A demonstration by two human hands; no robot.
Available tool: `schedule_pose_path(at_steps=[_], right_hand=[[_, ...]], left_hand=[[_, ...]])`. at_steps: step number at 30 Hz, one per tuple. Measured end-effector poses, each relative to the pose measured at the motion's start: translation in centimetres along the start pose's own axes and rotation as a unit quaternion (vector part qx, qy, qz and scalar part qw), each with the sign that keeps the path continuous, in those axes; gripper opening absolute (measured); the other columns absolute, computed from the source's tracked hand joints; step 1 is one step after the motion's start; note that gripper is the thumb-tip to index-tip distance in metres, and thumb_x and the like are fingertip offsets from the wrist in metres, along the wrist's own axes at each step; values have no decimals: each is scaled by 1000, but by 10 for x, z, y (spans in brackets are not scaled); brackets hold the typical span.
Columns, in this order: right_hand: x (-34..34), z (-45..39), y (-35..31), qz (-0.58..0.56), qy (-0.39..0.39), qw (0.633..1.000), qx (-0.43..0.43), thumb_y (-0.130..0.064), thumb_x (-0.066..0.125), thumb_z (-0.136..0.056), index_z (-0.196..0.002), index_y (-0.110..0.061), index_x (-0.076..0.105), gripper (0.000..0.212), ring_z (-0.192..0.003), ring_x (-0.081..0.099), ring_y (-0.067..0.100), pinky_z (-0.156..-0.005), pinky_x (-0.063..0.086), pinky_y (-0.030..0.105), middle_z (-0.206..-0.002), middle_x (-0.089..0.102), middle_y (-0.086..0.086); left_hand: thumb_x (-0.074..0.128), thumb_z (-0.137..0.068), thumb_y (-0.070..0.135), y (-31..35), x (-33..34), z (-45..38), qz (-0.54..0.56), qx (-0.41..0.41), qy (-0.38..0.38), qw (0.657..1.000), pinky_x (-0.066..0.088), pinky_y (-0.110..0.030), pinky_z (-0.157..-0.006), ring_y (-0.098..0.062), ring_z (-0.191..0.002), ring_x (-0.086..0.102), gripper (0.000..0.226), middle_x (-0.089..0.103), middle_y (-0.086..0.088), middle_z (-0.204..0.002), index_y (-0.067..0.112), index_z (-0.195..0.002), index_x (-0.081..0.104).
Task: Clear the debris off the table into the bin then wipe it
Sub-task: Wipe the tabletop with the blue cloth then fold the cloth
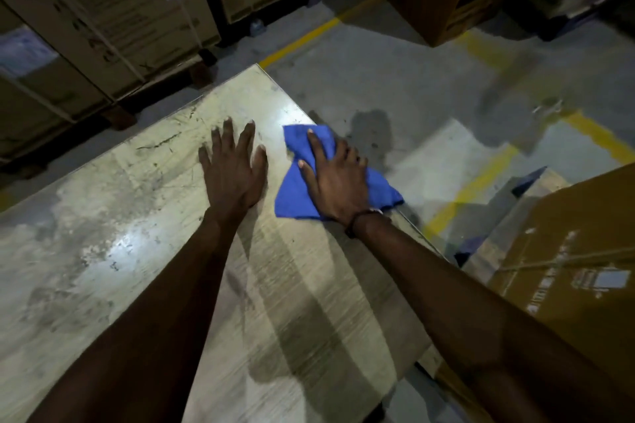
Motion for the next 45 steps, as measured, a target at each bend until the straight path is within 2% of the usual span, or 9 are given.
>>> schedule_pose_path(at_steps=[5, 9, 14, 21, 25, 28, 33, 38, 45], right_hand=[[7, -55, -31, -5, -36, 999, -29, -62, 10, -101, -165, -27, 26, 75, -114, 55, 41, -95, 43, 51, -145, 48, 24], [-7, 3, 2, -6, -21, 999, -29, -61, 21, -107, -165, -29, 25, 66, -110, 55, 39, -90, 45, 49, -140, 52, 21], [-17, 64, 38, 33, -41, 999, -3, -61, 23, -108, -166, -30, 18, 66, -107, 54, 35, -84, 43, 46, -142, 50, 18], [4, -47, -24, -7, -20, 999, -25, -59, 21, -107, -164, -25, 28, 68, -105, 57, 37, -88, 44, 49, -132, 57, 20], [15, -103, -53, -3, -43, 998, -42, -60, 11, -104, -166, -25, 23, 72, -115, 55, 39, -94, 43, 51, -142, 51, 22], [18, -135, -66, -16, -47, 997, -58, -58, 19, -107, -166, -23, 20, 69, -113, 54, 40, -94, 43, 52, -139, 49, 23], [29, -185, -97, -21, -42, 994, -103, -62, 10, -100, -164, -22, 25, 77, -112, 53, 42, -93, 44, 53, -140, 48, 24], [37, -215, -135, 23, -50, 982, -182, -56, 28, -107, -150, -25, 47, 56, -121, 48, 42, -97, 37, 52, -146, 46, 18], [44, -181, -209, 24, -67, 958, -278, -60, 17, -101, -142, -26, 56, 66, -122, 49, 36, -109, 24, 56, -135, 59, 10]], left_hand=[[31, -105, 50, -6, -5, -5, 2, -15, 32, 999, 16, -61, -125, -31, -160, 17, 60, 19, -6, -174, 34, -163, 32], [32, -105, 49, -4, -8, -6, 2, -23, 34, 999, 16, -60, -126, -30, -160, 18, 58, 21, -6, -174, 34, -162, 33], [33, -107, 49, -1, -9, -4, 15, -25, 36, 999, 14, -61, -127, -29, -161, 15, 57, 19, -6, -174, 34, -163, 32], [31, -104, 46, -2, -10, -6, 13, -31, 27, 999, 16, -61, -126, -30, -161, 17, 60, 20, -7, -174, 32, -162, 34], [26, -106, 45, -3, -6, -6, 13, -34, 20, 999, 17, -59, -127, -29, -161, 15, 59, 19, -5, -174, 31, -162, 35], [26, -108, 47, -5, -8, -6, 45, -50, 26, 997, 13, -55, -129, -26, -161, 15, 58, 21, -4, -174, 26, -161, 37], [24, -104, 49, -10, -12, -3, 87, -46, 45, 994, 13, -49, -130, -24, -160, 20, 67, 24, -5, -173, 21, -164, 31], [19, -102, 58, -60, -31, -2, 58, -69, 34, 995, 16, -48, -128, -20, -160, 19, 70, 23, 0, -173, 28, -164, 31], [26, -103, 56, -197, -85, 55, 22, -158, 84, 984, 23, -58, -122, -30, -156, 32, 67, 36, -6, -168, 23, -157, 45]])
Point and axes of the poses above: each hand's wrist, its own z-axis away from the middle knuckle, its own x-axis out of the palm, y = z × x, the point moved 8 cm from there along -z, towards the middle knuckle
